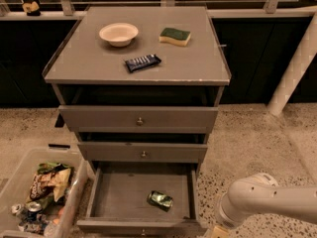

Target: Pick green can from bottom drawer and place on counter

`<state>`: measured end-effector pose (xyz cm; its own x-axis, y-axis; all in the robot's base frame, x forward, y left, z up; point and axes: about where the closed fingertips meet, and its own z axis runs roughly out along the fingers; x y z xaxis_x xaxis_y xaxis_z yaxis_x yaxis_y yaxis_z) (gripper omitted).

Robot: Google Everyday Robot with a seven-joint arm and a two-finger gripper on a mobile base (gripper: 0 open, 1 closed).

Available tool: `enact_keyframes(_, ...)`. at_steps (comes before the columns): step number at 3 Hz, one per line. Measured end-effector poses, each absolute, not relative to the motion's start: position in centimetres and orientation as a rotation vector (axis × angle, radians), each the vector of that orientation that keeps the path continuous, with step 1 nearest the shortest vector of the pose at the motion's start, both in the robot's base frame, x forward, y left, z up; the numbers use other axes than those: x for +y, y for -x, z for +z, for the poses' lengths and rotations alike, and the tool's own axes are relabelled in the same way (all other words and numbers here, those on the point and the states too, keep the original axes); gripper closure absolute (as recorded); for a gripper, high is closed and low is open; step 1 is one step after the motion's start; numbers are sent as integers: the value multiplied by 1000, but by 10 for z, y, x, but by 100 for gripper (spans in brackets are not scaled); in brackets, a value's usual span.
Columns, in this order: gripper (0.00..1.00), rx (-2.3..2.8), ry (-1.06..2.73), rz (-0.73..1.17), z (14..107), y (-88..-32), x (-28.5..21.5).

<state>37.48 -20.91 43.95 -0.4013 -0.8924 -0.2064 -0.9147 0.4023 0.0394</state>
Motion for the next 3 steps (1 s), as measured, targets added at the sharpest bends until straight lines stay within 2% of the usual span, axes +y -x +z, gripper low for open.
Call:
enact_keyframes(2, 0, 2464, 1730, 280, 419, -385, -197)
enact_keyframes(3, 0, 2317, 1958, 387, 373, -392, -139)
